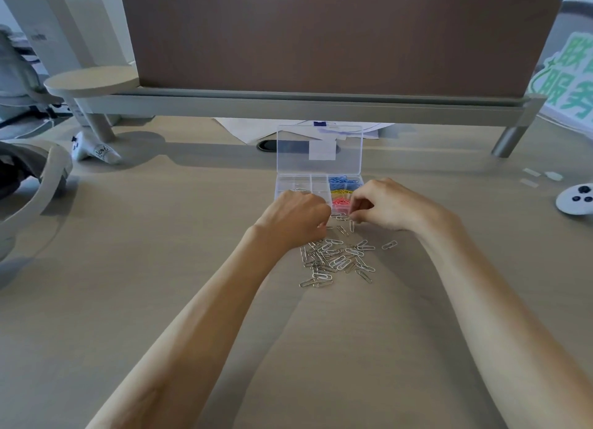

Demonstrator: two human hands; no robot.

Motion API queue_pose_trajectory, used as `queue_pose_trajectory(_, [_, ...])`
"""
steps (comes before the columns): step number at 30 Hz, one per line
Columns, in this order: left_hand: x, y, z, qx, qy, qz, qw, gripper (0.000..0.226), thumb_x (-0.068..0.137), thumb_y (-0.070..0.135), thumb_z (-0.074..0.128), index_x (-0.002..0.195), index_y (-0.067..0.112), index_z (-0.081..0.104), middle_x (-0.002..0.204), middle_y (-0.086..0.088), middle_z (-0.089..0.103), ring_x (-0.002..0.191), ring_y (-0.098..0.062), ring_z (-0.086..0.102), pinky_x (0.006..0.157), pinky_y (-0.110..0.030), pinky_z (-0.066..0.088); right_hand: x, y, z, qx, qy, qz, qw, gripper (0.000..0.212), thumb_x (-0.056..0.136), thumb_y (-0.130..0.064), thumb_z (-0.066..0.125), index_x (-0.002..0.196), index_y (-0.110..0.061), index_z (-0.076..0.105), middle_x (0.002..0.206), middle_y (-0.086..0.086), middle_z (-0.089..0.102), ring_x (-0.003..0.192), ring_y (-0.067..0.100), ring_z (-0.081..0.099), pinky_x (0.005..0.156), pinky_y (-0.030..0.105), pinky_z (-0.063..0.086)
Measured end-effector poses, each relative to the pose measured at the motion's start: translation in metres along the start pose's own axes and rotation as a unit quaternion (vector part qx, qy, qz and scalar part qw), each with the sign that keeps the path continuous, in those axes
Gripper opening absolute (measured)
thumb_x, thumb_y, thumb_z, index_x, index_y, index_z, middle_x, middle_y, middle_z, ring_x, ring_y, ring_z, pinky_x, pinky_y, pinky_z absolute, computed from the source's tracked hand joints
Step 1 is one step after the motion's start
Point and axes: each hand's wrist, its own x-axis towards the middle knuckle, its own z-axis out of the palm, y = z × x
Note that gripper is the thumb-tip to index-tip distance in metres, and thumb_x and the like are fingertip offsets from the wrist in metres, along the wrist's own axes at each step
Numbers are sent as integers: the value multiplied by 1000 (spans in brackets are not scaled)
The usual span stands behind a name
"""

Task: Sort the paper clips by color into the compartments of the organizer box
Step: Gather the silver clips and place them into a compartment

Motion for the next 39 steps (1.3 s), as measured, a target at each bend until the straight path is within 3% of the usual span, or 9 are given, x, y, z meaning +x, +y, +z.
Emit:
queue_pose_trajectory(7, [-3, -4, 3, -33, 2, -29, 999, 20, 84, 25, 50, 89, 23, 69, 93, 7, 68, 86, -17, 63, 67, -30, 50, 3, 0, 10, -28, 24, -31, 999, 16, 88, -17, 68, 103, -23, 72, 102, -1, 70, 91, 14, 62, 84, 32, 51])
queue_pose_trajectory(12, [-4, -6, 6, -68, -10, -66, 996, 13, 81, 29, 57, 87, 24, 67, 93, 9, 65, 89, -16, 61, 62, -27, 37, 1, -4, 12, -41, 29, -33, 998, 20, 88, -20, 67, 107, -25, 72, 105, 0, 70, 92, 16, 62, 81, 28, 48])
queue_pose_trajectory(17, [-1, -7, 11, -115, 6, -93, 989, 11, 83, 29, 57, 90, 22, 63, 95, 10, 64, 92, -15, 58, 62, -27, 36, 0, -6, 13, -23, 10, -25, 999, 16, 87, -19, 67, 98, -28, 74, 99, -2, 69, 89, 16, 61, 81, 32, 50])
queue_pose_trajectory(20, [0, -6, 12, -130, 42, -113, 984, 13, 87, 25, 53, 95, 21, 63, 99, 10, 64, 91, -16, 57, 62, -28, 35, 0, -5, 10, 3, 11, -25, 1000, 17, 86, -18, 66, 95, -30, 74, 93, -5, 69, 83, 13, 60, 75, 28, 47])
queue_pose_trajectory(26, [4, 2, 15, -133, 92, -118, 980, 15, 94, 25, 53, 96, 20, 66, 97, 9, 67, 86, -15, 60, 56, -25, 32, -1, 9, 1, -49, 27, 18, 998, 19, 82, -16, 66, 93, -29, 74, 93, -5, 70, 81, 14, 60, 69, 25, 43])
queue_pose_trajectory(30, [7, 6, 19, -129, 104, -103, 981, 16, 93, 24, 55, 94, 18, 69, 93, 5, 69, 84, -20, 62, 60, -30, 46, -4, 5, -4, -38, 17, 17, 999, 26, 78, -14, 70, 97, -32, 73, 80, -13, 63, 71, 8, 58, 60, 21, 39])
queue_pose_trajectory(33, [7, 7, 20, -125, 90, -95, 984, 17, 93, 24, 56, 97, 20, 72, 93, 5, 69, 86, -22, 63, 65, -39, 52, -5, -1, -6, -21, -32, 6, 999, 27, 74, -16, 75, 93, -35, 73, 77, -14, 61, 72, 12, 61, 52, 20, 40])
queue_pose_trajectory(39, [7, 8, 20, -120, 61, -90, 987, 21, 96, 29, 55, 107, 24, 72, 101, 5, 66, 94, -22, 62, 70, -40, 52, -1, -1, 2, -8, -49, 6, 999, 20, 77, -22, 77, 90, -37, 75, 84, -12, 62, 82, 14, 59, 74, 29, 52])
